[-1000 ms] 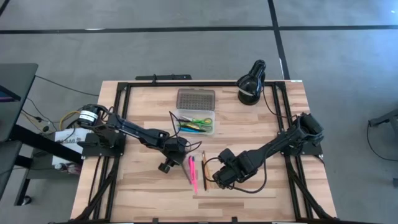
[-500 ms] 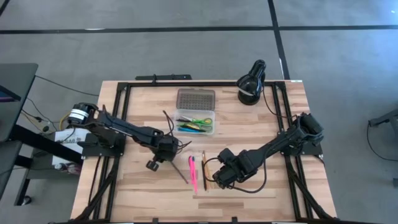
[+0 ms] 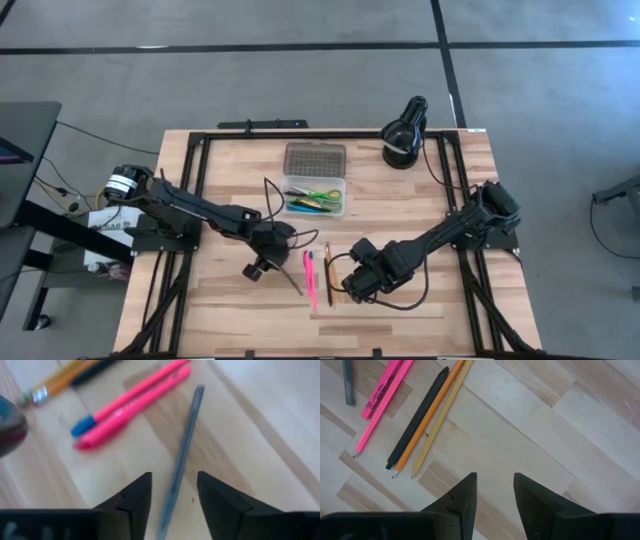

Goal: Pick & place school supplies into a supply box
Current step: Put the gray pen into the supply box

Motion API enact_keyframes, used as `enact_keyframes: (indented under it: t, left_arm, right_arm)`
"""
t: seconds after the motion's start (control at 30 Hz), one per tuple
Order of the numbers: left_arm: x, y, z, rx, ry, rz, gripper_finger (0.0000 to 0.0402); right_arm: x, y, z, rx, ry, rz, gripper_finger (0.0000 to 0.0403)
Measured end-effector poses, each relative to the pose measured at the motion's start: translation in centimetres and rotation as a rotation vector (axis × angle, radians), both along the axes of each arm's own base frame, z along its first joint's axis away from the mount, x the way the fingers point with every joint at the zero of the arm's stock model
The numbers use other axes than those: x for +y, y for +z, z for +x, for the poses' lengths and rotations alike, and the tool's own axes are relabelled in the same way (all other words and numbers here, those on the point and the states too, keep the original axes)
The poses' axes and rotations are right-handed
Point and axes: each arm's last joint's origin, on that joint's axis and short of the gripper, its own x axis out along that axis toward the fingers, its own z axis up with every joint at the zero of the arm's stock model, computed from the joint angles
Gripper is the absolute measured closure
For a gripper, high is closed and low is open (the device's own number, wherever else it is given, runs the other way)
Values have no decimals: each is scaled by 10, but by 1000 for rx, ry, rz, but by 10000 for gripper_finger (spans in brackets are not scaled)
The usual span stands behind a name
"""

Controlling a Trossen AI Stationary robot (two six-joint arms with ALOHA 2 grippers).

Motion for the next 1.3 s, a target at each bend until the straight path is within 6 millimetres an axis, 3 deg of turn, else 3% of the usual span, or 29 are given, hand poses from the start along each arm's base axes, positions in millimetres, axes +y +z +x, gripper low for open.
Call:
enact_keyframes:
  t: [0.17,0.33,0.77,1.3]
  left_arm:
    - [-7,-11,5,-11,-60,24,212]
    - [-10,-22,10,-3,-70,26,211]
    - [-11,-43,17,29,-72,40,262]
    - [-7,-48,8,169,63,87,339]
  right_arm:
    - [-3,0,2,-1,-11,0,282]
    - [-5,0,3,-2,-14,1,282]
    - [-6,0,4,-2,-12,3,282]
    - [-6,0,4,1,-10,1,282]
